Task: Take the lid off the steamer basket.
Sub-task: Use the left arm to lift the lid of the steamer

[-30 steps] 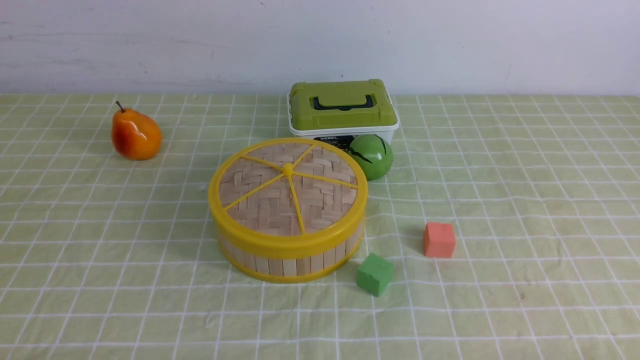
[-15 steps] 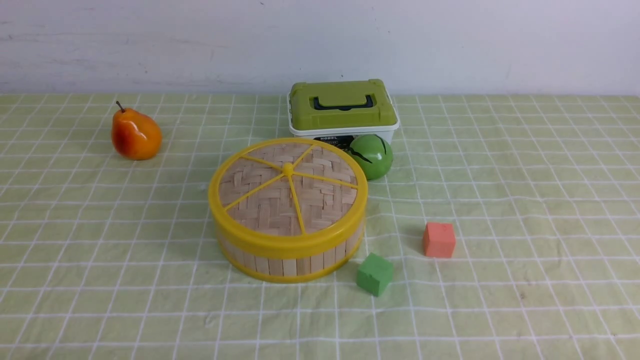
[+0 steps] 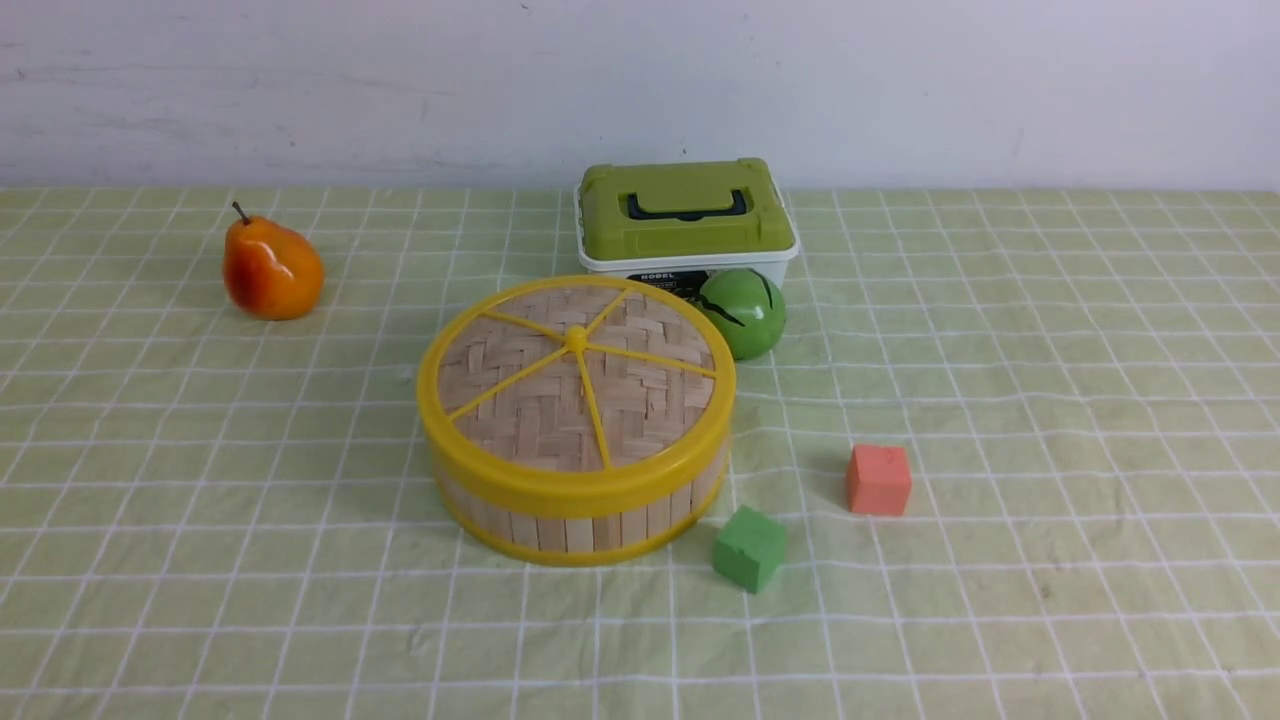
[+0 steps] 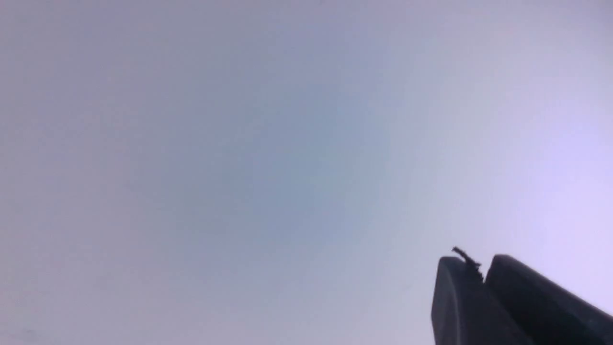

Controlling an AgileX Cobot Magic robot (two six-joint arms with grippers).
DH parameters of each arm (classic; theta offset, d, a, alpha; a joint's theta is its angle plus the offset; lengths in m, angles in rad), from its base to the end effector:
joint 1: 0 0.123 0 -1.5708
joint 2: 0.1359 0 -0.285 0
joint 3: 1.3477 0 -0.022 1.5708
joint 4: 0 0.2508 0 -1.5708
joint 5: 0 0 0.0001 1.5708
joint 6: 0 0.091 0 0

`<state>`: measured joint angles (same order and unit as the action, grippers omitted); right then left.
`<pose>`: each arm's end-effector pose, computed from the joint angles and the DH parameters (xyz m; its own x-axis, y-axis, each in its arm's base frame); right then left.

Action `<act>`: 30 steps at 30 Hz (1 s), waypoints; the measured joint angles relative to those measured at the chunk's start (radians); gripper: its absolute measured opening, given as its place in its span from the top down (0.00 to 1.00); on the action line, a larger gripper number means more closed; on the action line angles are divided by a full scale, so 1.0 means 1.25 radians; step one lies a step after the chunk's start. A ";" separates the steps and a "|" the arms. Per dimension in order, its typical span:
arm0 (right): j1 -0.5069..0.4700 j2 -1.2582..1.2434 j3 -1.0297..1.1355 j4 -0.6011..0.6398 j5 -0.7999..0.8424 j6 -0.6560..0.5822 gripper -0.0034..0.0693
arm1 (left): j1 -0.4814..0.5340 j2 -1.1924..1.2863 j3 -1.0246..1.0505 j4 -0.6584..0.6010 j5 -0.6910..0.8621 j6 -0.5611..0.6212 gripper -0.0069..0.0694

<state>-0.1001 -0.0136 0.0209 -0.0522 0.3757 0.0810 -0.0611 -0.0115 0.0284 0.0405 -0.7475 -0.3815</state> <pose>0.0520 -0.0070 0.1731 -0.2856 0.0613 -0.9564 0.1275 0.9915 0.0255 0.0279 -0.0042 0.2642 0.6559 -0.3852 -0.6491 0.3258 0.9202 -0.2169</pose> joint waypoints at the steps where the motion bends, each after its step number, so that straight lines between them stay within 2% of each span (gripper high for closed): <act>1: 0.000 0.000 0.000 0.000 0.000 0.000 0.62 | 0.000 0.000 -0.012 -0.013 0.009 -0.028 0.81; 3: 0.000 0.000 0.000 0.000 0.000 0.000 0.62 | 0.000 0.000 -0.064 -0.032 0.084 -0.070 0.84; 5: 0.000 0.000 0.000 0.000 0.000 0.000 0.62 | 0.000 0.002 -0.159 -0.043 0.226 -0.084 0.89; 7: 0.000 0.000 0.000 0.000 0.000 0.000 0.62 | 0.000 0.036 -0.281 -0.042 0.380 -0.054 0.93; 9: 0.000 0.000 0.000 0.000 0.000 0.000 0.62 | 0.000 0.075 -0.334 -0.042 0.453 -0.028 0.93; 12: 0.000 0.000 0.000 0.000 0.000 0.000 0.62 | 0.000 0.255 -0.500 -0.044 0.640 0.021 0.93; 14: 0.000 0.000 0.000 0.000 0.000 0.000 0.62 | 0.000 0.308 -0.531 -0.049 0.682 0.022 0.93; 16: 0.000 0.000 0.000 0.000 0.000 0.000 0.62 | 0.000 0.447 -0.590 -0.064 0.778 0.026 0.93; 24: 0.000 0.000 0.000 0.000 0.000 0.000 0.62 | 0.000 0.789 -0.679 -0.191 0.883 0.047 0.93; 30: 0.000 0.000 0.000 0.000 0.000 0.000 0.62 | 0.000 1.036 -0.916 -0.357 1.144 0.226 0.93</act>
<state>-0.1001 -0.0136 0.0209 -0.0522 0.3757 0.0810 -0.0611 1.2831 -1.1168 -0.4060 0.6821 -0.0989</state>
